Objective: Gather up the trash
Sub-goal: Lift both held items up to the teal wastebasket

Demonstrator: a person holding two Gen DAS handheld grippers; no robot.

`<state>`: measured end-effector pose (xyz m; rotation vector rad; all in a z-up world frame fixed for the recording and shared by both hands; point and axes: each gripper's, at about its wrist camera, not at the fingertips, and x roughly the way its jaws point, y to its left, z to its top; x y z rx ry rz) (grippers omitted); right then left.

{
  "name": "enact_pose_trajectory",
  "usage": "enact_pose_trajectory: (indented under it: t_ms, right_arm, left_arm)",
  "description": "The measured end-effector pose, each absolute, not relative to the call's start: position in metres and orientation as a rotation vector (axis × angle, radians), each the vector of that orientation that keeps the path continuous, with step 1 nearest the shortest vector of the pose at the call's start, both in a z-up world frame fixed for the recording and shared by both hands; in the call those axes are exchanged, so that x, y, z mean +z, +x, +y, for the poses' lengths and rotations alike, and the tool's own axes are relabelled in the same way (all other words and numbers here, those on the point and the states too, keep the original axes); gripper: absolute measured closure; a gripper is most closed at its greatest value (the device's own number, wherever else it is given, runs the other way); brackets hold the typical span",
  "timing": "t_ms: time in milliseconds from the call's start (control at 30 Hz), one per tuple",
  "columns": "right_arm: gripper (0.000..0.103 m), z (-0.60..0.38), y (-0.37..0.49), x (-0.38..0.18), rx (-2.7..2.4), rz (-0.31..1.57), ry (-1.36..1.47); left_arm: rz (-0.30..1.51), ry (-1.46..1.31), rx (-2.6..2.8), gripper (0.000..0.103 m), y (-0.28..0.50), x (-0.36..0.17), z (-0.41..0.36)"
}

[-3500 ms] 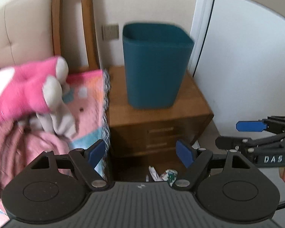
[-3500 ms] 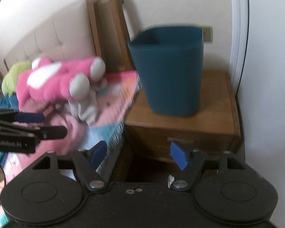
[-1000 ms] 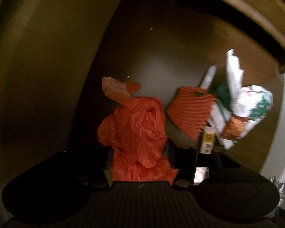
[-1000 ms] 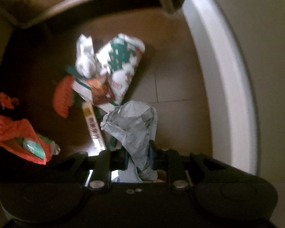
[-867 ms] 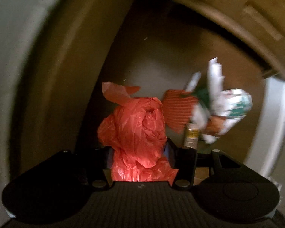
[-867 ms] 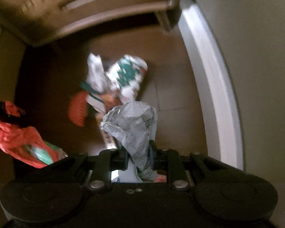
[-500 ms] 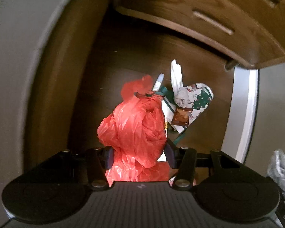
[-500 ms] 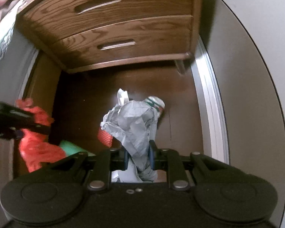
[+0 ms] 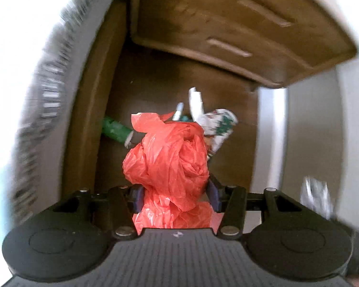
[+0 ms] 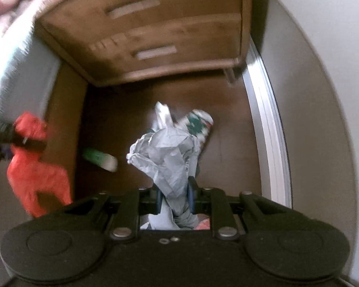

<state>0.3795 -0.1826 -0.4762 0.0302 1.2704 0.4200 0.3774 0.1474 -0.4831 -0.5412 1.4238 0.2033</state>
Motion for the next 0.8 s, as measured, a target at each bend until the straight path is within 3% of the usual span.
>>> enact_pose_trajectory:
  t_ms: [300, 633, 800]
  right_arm:
    - [0.084, -0.178, 0.394, -0.324, 0.469, 1.168, 0.038]
    - [0.084, -0.142, 0.45, -0.133, 0.508, 0.916, 0.026]
    - [0.084, -0.123, 0.479, -0.07, 0.531, 0.814, -0.009]
  left_arm:
    - [1.395, -0.518, 0.197, 0.053, 0.328, -0.333, 0.161]
    - [1.098, -0.404, 0.126, 0.053, 0.385, -0.164, 0.193]
    - [0.97, -0.338, 0.098, 0.053, 0.427, -0.101, 0.194]
